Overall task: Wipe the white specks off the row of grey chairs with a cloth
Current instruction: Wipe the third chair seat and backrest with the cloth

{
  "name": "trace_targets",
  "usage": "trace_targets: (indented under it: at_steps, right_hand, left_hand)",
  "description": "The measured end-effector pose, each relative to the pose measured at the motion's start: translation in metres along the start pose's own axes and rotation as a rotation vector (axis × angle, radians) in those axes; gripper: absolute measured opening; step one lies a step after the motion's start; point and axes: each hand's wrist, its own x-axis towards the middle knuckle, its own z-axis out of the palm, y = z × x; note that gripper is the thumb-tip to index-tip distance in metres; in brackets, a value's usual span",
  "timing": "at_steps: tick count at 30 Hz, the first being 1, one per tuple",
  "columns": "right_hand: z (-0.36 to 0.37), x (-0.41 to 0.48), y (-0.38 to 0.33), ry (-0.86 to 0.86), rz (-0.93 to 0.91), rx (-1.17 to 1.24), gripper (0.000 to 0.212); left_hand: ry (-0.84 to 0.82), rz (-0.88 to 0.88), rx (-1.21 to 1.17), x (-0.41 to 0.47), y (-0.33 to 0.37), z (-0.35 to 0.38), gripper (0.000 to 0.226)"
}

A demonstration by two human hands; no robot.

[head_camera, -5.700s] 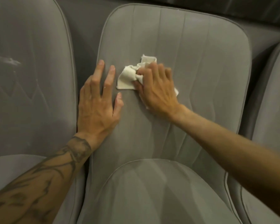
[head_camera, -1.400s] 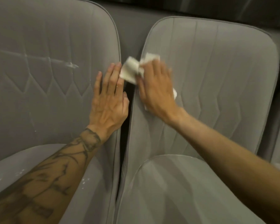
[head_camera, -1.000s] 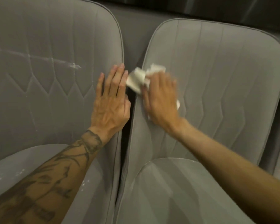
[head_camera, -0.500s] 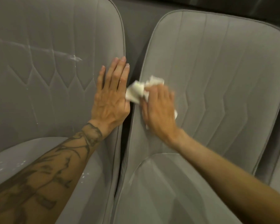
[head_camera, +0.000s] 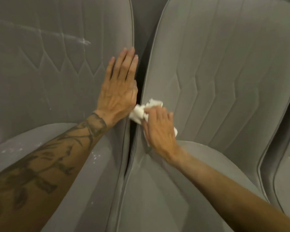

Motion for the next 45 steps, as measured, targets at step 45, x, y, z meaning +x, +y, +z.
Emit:
trace_targets:
  at_steps: [45]
  right_hand:
    - [-0.096,-0.161,-0.127,-0.651,0.346,0.186,0.028]
  left_hand:
    - [-0.624,-0.091,-0.197,-0.255,0.010,-0.123,0.020]
